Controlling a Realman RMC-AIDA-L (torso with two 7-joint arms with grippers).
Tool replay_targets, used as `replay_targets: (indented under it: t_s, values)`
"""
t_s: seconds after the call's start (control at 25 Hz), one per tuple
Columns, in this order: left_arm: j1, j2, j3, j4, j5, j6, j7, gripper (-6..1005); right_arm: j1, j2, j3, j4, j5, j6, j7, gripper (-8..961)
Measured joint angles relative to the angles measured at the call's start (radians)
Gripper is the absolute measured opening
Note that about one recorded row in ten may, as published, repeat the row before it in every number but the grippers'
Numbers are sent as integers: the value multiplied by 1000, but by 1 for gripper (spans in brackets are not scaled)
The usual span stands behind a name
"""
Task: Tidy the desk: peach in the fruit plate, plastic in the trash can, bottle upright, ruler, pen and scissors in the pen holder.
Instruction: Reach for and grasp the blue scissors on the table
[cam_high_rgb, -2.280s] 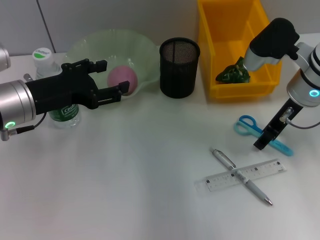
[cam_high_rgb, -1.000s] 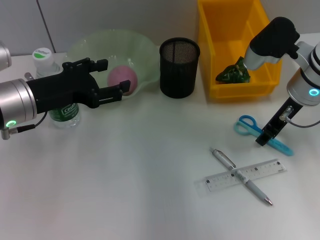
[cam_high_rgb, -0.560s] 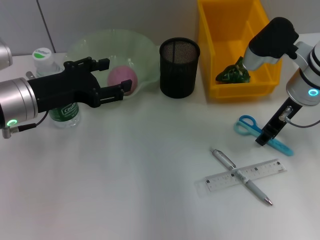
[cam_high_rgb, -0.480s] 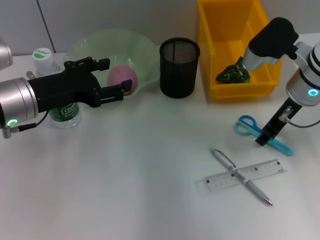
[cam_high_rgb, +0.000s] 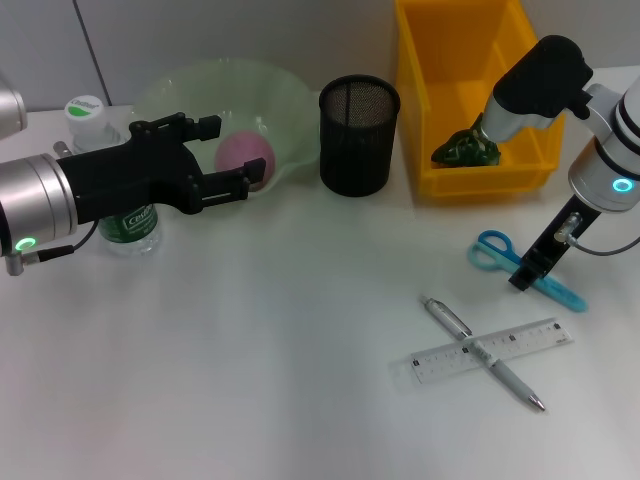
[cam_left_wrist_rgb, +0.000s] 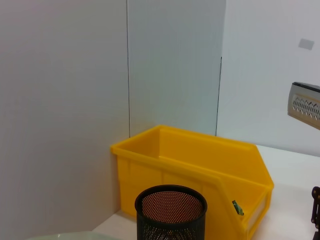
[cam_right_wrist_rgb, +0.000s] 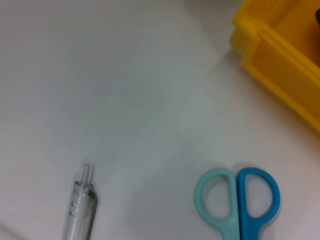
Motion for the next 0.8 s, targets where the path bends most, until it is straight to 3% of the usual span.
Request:
replay_targets:
  t_s: [0.08, 0.8]
  values:
    - [-1, 0, 0, 0, 0, 0, 0, 802, 0, 0, 2, 2, 0, 0, -1, 349]
    - [-3, 0, 0, -4, 1, 0, 0, 802, 1, 0, 3, 4, 0, 3, -2, 299]
